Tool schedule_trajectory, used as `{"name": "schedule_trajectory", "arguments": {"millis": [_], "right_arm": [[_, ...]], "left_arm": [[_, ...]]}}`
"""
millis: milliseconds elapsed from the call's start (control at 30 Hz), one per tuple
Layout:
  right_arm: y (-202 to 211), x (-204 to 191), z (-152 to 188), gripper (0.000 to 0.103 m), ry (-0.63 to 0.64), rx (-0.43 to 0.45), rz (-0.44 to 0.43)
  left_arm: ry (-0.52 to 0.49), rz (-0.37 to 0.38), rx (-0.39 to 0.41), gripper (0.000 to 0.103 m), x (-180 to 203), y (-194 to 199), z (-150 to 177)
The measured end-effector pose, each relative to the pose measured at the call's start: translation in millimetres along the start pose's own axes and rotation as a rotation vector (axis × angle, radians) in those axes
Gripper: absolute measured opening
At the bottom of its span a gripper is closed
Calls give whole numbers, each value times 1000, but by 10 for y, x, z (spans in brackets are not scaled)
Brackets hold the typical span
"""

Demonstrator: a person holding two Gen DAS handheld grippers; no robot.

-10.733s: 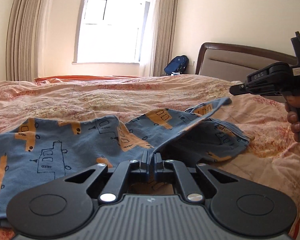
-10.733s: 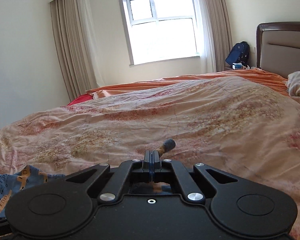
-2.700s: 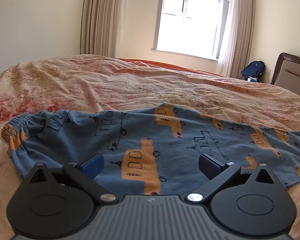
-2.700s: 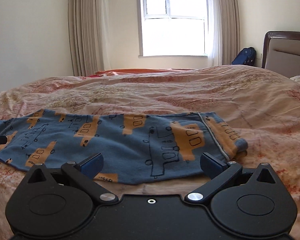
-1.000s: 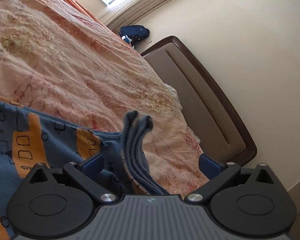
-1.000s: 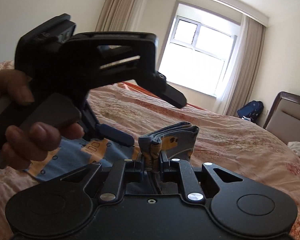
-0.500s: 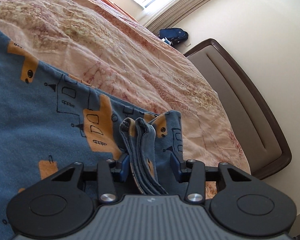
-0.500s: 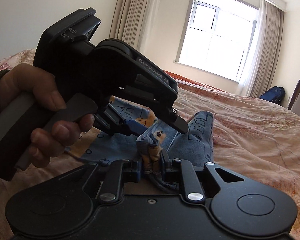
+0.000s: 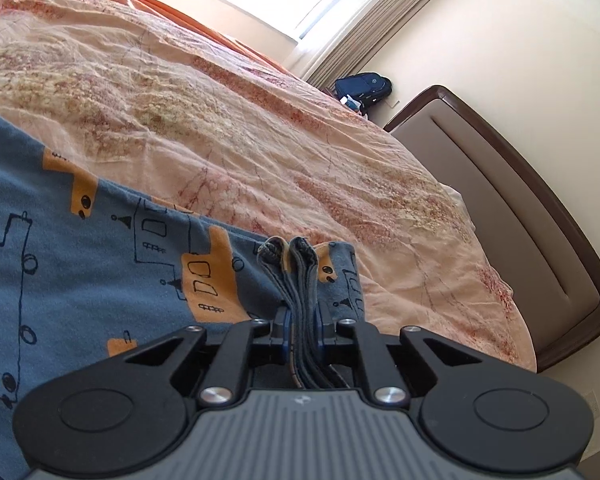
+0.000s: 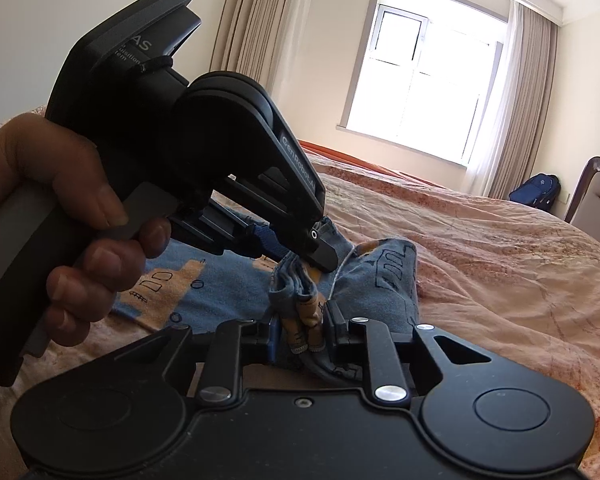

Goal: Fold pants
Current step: 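Grasp the pant leg edge with the right gripper while the left gripper pinches the same edge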

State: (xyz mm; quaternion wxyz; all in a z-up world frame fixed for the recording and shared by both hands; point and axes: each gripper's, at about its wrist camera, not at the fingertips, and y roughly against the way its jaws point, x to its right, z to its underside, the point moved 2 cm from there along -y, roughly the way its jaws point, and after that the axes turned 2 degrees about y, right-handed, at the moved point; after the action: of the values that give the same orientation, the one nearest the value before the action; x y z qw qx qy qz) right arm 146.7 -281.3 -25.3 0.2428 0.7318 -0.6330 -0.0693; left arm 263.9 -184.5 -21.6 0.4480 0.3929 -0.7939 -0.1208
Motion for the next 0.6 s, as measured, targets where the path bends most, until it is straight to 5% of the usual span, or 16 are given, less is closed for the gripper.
{"name": "schedule_trajectory", "arguments": {"millis": [267, 600], "right_arm": [[123, -131, -222, 23, 16, 45, -7], [163, -530, -596, 18, -17, 82, -135]], "left_arm": [[-41, 7, 52, 11, 24, 380, -134], [-39, -25, 106, 11, -326, 1059, -362]]}}
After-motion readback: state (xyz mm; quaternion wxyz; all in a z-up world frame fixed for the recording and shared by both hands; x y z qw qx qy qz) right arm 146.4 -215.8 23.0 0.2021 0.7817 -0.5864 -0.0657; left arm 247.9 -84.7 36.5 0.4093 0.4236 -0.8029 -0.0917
